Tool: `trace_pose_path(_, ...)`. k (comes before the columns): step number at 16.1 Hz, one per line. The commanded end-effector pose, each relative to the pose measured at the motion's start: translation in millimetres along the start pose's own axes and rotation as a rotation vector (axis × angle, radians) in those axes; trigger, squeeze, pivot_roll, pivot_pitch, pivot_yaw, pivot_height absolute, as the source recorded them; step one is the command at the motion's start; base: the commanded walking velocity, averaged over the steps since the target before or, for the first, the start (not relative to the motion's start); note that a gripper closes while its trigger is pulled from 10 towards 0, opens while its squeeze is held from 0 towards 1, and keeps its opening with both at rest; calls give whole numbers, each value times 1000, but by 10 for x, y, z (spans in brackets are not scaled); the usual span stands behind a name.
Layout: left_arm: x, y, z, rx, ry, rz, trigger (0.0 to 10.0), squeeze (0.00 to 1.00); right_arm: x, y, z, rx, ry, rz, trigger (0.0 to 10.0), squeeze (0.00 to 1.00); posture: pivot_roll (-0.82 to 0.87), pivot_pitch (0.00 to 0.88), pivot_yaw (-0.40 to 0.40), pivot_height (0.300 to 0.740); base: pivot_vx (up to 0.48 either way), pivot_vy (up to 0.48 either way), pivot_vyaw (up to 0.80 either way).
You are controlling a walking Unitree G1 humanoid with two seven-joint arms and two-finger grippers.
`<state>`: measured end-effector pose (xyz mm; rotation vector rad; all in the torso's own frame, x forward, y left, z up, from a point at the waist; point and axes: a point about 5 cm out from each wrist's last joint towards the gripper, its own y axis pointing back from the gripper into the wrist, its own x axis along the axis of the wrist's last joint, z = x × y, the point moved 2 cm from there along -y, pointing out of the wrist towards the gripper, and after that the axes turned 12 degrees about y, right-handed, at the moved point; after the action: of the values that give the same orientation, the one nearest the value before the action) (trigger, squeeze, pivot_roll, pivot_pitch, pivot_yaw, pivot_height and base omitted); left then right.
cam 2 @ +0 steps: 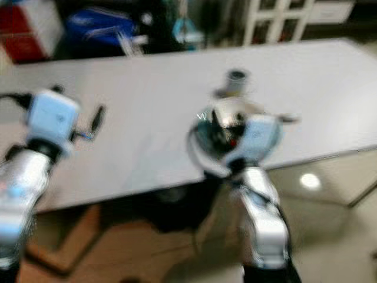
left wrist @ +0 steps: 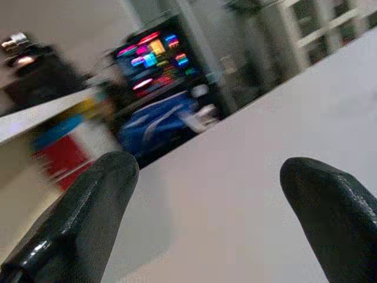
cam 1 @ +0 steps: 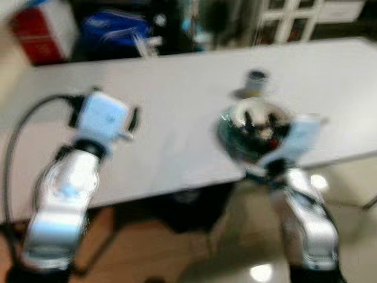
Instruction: Setting the table
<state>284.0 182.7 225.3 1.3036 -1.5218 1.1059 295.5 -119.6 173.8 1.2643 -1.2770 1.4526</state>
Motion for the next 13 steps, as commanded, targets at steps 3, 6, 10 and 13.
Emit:
trace_pose_path(3, -349, -3, -61, 64, 59, -105, 10000, 0, 35, -32, -28, 0, 139, -16, 10000, 0, 110, 0, 57, 740, 0, 480, 267)
trace_pose_path(6, -493, 140, -10, 72, 46, -147, 10000, 0, -93, -34, -6, 64, 176, -87, 10000, 0, 119, 0, -23, 740, 0, 480, 800)
trace_pose_path(10, -482, 81, 40, 14, 32, -125, 10000, 0, -287, 6, 102, -32, -3, -172, 10000, 0, 89, 0, -21, 740, 0, 480, 600)
trace_pose_path(13, -499, 81, 108, -6, 141, -145, 10000, 1000, -313, 47, 37, 20, 7, -185, 10000, 1000, 93, 0, -1, 740, 0, 480, 0)
